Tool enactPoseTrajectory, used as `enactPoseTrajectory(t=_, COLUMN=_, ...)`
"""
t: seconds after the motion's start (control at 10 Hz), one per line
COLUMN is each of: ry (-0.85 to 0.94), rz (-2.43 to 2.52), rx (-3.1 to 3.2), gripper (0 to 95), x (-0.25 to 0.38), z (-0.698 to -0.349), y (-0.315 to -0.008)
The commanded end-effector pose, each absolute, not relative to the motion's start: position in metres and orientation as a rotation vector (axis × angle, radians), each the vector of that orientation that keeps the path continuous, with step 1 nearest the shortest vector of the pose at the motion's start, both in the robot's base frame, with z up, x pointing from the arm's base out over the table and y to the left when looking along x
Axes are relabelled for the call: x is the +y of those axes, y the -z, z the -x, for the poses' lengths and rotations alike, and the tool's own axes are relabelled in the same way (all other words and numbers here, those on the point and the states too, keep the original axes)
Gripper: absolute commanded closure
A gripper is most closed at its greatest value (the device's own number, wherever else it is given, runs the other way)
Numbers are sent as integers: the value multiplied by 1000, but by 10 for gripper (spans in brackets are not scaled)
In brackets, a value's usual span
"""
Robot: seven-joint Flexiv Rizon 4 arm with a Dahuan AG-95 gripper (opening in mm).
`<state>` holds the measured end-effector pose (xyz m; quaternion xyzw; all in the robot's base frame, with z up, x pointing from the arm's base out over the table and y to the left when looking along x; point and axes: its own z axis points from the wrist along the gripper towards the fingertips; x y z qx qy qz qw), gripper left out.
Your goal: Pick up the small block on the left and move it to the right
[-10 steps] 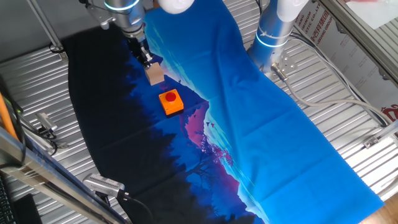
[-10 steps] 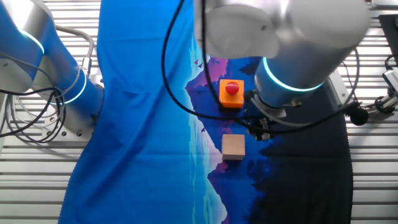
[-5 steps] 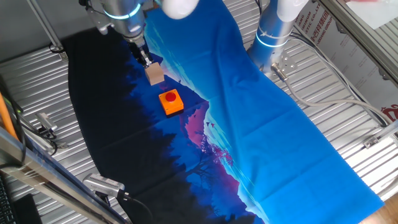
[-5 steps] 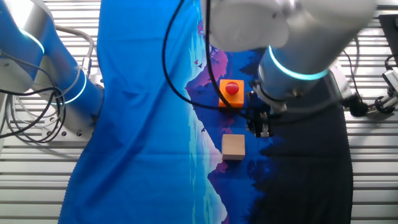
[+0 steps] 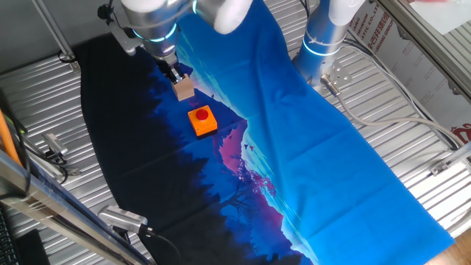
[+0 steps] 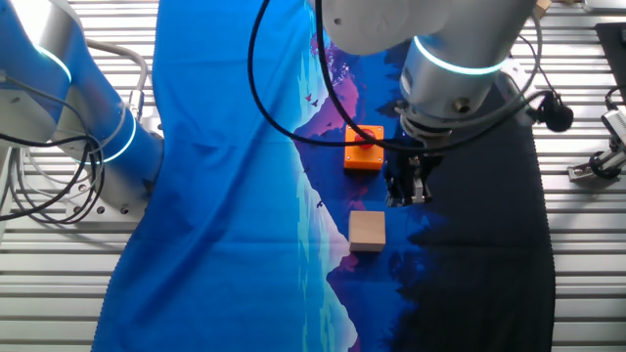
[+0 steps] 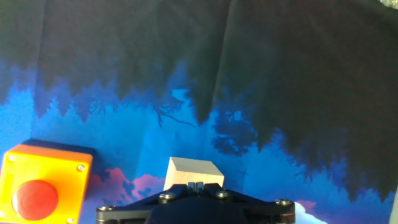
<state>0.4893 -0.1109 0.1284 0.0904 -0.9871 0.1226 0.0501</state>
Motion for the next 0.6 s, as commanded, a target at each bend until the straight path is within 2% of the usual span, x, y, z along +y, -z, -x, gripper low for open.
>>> enactPoseTrajectory(t=0.1, ry=-169, rz=-202, rx=-3038, gripper=950, x=-111, z=-489, y=-129)
enactPoseTrajectory(t=0.2, ry=-121, rz=-188, rx=-3042, gripper=950, x=-112, z=-490, y=-128)
enactPoseTrajectory(t=0.4, ry=-197, rz=-236, rx=-3019, gripper=950, x=-120, z=-493, y=-123)
enactPoseTrajectory(t=0.6, ry=-188, rz=-211, rx=-3011, gripper=950, x=-128, z=-494, y=-115)
